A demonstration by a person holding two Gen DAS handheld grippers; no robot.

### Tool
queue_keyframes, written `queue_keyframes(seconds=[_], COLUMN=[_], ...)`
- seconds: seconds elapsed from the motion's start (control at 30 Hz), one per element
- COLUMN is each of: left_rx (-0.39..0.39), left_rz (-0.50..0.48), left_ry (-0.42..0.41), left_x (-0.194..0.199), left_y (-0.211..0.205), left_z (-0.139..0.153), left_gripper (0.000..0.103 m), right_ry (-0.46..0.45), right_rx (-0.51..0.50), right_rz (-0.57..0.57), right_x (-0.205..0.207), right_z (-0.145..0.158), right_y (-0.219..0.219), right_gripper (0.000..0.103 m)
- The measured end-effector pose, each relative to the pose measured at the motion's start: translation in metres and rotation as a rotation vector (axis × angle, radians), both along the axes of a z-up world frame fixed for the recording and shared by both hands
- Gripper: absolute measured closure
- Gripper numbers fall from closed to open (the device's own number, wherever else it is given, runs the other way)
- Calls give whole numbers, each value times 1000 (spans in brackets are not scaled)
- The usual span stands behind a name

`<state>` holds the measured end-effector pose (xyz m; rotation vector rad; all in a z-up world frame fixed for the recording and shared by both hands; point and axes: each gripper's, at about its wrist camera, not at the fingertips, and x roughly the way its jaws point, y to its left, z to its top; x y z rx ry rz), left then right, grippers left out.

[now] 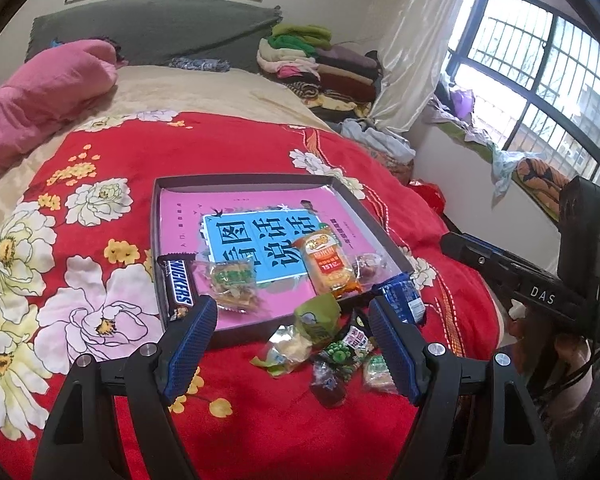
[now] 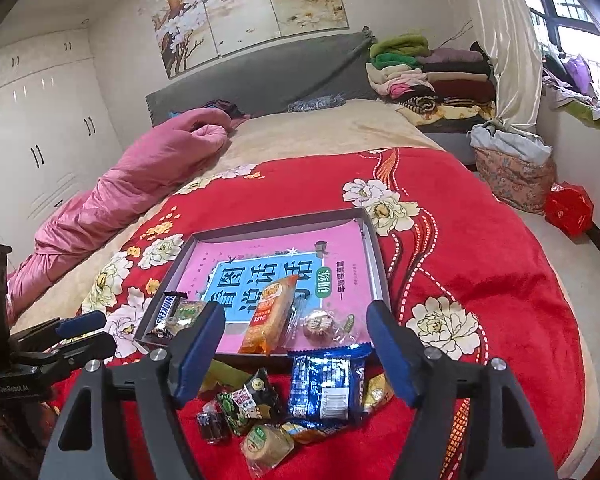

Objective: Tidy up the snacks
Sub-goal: 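Withdraw both open tools from the tray back toward the snack pile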

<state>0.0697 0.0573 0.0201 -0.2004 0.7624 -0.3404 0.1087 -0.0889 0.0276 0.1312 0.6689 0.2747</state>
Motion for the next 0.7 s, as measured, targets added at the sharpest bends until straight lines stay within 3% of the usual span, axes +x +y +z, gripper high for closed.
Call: queue_keyframes(seconds=[0.7], left_rx=[63], left_rz=[-23], left_ry=[30], left_x=[-14], left_y=[-24], left_z=[-2], left_gripper=[24], right_ry=[8], right_rx=[8], right_rz=[4], right_x=[-14], right_z=[-2], right_y=[-11], right_gripper=[27])
